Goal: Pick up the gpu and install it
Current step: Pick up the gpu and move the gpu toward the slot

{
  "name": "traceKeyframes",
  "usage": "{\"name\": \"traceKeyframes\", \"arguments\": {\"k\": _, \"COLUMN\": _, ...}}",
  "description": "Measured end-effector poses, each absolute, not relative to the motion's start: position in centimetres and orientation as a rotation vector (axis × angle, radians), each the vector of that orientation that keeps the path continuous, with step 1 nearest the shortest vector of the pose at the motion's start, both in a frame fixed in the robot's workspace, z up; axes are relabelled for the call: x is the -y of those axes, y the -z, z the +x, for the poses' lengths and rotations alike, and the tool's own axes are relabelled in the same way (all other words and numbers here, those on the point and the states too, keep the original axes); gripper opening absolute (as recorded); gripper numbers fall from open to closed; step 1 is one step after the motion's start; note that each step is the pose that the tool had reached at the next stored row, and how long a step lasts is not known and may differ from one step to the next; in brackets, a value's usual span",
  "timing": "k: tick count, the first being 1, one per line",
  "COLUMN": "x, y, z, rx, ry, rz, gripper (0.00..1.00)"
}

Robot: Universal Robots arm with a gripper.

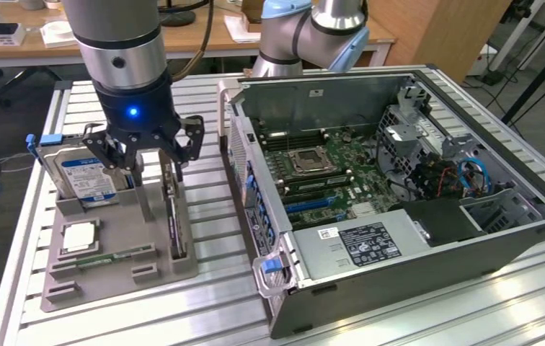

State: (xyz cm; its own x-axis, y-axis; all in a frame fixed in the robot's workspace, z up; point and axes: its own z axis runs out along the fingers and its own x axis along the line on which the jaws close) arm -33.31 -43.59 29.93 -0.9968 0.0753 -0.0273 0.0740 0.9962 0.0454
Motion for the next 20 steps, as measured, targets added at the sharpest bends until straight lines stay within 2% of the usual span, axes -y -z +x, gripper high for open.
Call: {"name": "traceKeyframes", "arguments": {"k": 20, "x": 43.59, "y": -29.20, "z": -33.31, "rx": -3.109, "ry": -0.069, "rz": 0.116, "gripper": 0.62}}
